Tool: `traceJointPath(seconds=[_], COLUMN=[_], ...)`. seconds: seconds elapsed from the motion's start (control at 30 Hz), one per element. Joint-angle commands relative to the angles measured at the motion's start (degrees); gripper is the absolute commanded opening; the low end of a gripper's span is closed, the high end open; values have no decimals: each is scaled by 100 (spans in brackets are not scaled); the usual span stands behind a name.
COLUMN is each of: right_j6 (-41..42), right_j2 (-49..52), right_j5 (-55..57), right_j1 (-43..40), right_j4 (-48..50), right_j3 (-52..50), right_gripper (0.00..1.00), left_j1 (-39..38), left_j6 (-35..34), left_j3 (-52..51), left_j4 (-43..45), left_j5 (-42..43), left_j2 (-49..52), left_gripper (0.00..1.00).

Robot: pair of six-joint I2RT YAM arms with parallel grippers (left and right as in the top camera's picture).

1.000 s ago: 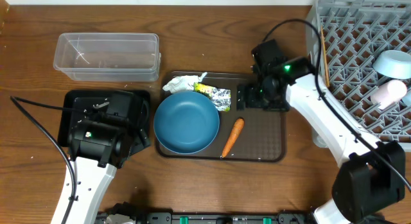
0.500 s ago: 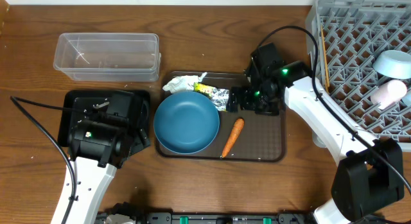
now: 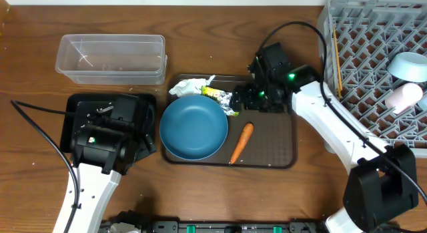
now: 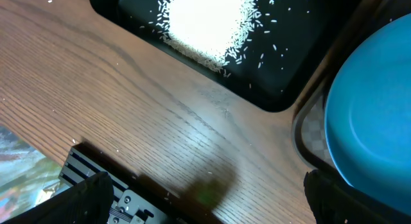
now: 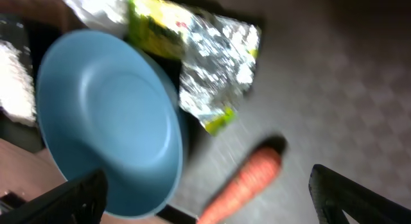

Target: Sort waste into correct bins and load items into the dishwasher rack

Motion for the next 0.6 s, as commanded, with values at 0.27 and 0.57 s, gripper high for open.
traceJointPath(seconds=[0.27,0.57], right_j6=[546,968], right_j2=[278,837], right_j5=[529,326], right_j1=[168,205], right_j4=[702,1154], right_j3=[-26,-26], right_gripper=[95,99], left_j1=[28,28], left_j6=[-74,-74], left_j3=[57,57], left_j4=[-17,-17], left_j5=[-52,-52], left_j2=[0,0], left_gripper=[98,98])
